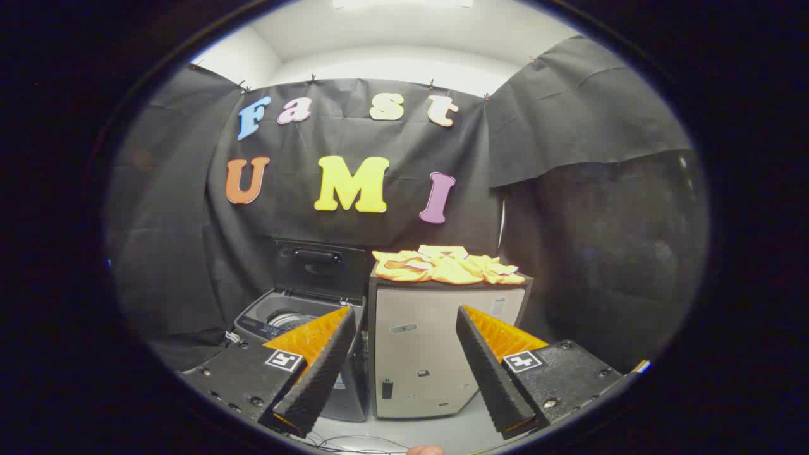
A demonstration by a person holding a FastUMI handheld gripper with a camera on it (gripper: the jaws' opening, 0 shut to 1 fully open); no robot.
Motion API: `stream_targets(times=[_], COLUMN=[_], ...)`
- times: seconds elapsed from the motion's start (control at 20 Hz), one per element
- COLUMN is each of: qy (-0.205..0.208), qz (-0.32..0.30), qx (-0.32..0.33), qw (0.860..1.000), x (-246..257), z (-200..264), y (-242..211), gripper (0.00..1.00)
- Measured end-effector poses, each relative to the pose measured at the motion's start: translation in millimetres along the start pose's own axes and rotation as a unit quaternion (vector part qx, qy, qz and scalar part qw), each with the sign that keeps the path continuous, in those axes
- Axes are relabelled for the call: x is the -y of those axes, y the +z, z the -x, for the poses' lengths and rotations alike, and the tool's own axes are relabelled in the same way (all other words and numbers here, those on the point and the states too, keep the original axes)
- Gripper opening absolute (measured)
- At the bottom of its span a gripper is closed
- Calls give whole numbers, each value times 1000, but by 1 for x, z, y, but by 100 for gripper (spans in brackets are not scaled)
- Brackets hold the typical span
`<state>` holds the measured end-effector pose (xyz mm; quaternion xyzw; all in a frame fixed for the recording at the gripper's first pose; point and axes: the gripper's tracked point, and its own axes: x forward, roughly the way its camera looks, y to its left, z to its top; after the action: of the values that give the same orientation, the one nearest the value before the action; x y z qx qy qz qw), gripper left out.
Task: Put the clothes into the washing machine and then close the washing machine lid.
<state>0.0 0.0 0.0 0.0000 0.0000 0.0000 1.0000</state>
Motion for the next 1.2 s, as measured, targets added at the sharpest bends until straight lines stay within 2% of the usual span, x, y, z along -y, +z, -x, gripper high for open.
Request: stream_targets(times=[0.45,1.2], qy=[2,-19], qz=[4,2], qx=[-2,-9], qw=[1000,1000], x=[-7,15], z=[0,-12], y=[2,2], gripper=[100,100])
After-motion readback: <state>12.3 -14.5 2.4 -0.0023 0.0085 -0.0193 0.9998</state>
